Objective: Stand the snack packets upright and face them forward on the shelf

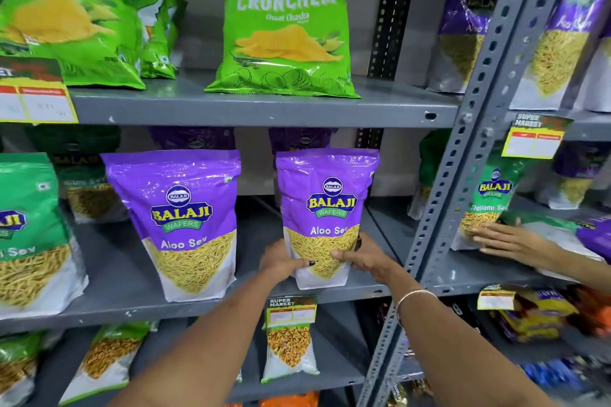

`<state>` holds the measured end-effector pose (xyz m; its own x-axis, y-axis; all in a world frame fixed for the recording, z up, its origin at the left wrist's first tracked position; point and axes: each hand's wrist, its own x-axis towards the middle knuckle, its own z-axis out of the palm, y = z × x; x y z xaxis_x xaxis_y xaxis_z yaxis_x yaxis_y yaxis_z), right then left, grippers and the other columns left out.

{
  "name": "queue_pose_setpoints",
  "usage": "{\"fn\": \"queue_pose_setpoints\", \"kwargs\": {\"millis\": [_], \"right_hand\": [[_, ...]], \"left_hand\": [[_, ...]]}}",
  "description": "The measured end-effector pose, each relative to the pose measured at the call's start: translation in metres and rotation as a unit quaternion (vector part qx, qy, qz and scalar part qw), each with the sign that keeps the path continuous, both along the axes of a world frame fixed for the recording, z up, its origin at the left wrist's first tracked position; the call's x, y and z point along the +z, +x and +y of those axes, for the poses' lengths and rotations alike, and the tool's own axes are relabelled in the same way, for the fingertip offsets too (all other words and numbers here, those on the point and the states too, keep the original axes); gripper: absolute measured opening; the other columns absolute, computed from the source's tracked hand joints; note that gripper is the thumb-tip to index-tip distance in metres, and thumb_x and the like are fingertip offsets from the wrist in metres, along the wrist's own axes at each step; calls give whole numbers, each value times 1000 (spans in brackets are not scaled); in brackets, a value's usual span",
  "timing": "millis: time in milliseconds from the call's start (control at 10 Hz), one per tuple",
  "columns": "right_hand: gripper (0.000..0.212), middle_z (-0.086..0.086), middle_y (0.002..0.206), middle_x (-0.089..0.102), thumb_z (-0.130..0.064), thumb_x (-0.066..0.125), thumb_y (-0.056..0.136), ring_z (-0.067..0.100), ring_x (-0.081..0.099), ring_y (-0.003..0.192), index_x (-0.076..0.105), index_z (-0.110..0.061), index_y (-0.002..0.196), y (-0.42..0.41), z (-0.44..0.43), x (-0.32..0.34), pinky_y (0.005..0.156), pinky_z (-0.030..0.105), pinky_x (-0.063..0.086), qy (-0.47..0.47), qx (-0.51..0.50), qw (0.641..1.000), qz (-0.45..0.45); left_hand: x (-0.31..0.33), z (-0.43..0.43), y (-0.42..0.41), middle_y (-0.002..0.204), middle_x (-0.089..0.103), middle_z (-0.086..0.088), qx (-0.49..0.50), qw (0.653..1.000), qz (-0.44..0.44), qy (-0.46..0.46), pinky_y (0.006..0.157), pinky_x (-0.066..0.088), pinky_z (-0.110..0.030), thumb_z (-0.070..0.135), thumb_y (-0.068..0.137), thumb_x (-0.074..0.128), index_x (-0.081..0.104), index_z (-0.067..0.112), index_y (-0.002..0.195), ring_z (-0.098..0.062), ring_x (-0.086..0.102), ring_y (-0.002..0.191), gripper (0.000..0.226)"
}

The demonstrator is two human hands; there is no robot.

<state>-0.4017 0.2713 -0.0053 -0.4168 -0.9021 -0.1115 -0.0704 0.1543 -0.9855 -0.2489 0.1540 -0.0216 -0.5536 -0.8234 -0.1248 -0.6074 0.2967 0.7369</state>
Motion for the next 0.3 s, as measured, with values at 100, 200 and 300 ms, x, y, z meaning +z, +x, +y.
{"fn": "queue_pose_setpoints", "kwargs": {"millis": [100,200,300], "right_hand": [[31,1,96,67,1,71,75,3,66,78,58,-23,90,3,3,3,55,10,52,2,13,1000,-3],[48,-1,97,65,-9,83,63,3,65,80,56,-21,101,6,5,8,58,12,53,-5,24,1000,-1],[98,6,126,53,-15,82,65,19,53,116,22,-7,143,9,9,13,97,31,46,-10,-139,986,94]], "left_hand": [[0,1,0,127,63,-10,-15,1000,12,19,97,49,-36,30,71,76,58,8,120,-28,59,116,57],[3,1,3,133,58,-9,-49,998,-1,34,101,46,-36,34,73,74,51,11,126,-27,55,121,63],[10,2,14,135,48,-10,-40,993,-51,-94,99,45,-42,42,81,61,39,9,131,-30,50,123,64]]}}
